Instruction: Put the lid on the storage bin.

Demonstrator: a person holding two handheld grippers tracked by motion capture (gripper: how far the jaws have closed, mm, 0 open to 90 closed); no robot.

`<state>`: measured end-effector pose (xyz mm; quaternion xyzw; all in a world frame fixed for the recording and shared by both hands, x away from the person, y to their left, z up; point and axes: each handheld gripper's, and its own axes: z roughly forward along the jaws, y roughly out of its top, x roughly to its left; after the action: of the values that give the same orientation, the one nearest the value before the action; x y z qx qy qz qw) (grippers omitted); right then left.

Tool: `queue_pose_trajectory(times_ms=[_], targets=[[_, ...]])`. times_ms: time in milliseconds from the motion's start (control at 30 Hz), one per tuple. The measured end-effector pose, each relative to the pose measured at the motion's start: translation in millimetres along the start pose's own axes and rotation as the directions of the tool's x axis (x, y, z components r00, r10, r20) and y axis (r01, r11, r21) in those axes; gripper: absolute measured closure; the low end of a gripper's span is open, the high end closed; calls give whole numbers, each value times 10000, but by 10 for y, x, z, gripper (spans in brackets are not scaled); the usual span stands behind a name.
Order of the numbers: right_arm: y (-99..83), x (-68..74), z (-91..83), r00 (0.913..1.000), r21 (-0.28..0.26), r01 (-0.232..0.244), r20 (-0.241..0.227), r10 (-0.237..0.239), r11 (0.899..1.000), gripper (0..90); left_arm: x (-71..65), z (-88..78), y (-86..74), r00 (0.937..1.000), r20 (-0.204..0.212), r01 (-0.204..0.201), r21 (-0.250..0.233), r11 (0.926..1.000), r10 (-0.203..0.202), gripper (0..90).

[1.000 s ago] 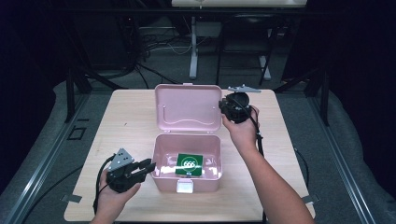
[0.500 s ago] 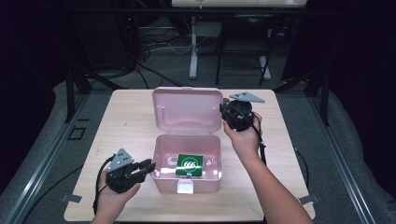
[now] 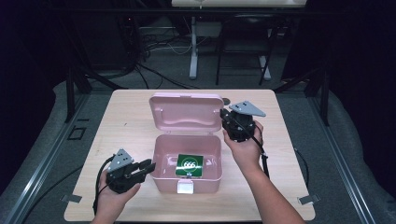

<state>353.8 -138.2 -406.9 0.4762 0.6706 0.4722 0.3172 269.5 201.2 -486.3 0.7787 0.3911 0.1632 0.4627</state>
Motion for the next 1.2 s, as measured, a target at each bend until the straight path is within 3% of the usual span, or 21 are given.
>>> queue_pose_trajectory(times_ms=[333,467,800,1033,1200], targets=[[-124,47,-150,10000,-350,-38,-43,37,9994,867,10,0,1,10000,77,28,24,10000,-28,730],[-181,24,-204,9981,-439,-519,-352,504,9977,858,13,2,1,10000,80,56,21,10000,-57,729],[-191,45,-273,9964,-189,-714,-461,705,9973,855,31,-3,17,9997,218,135,86,9999,-137,723],[-220,46,-308,9956,-149,-769,-541,760,9969,854,74,-32,107,9997,120,214,-158,9996,-213,710],[-227,46,-319,9952,-139,-791,-590,781,9968,853,116,-58,278,10000,-16,54,-351,9994,-54,702]])
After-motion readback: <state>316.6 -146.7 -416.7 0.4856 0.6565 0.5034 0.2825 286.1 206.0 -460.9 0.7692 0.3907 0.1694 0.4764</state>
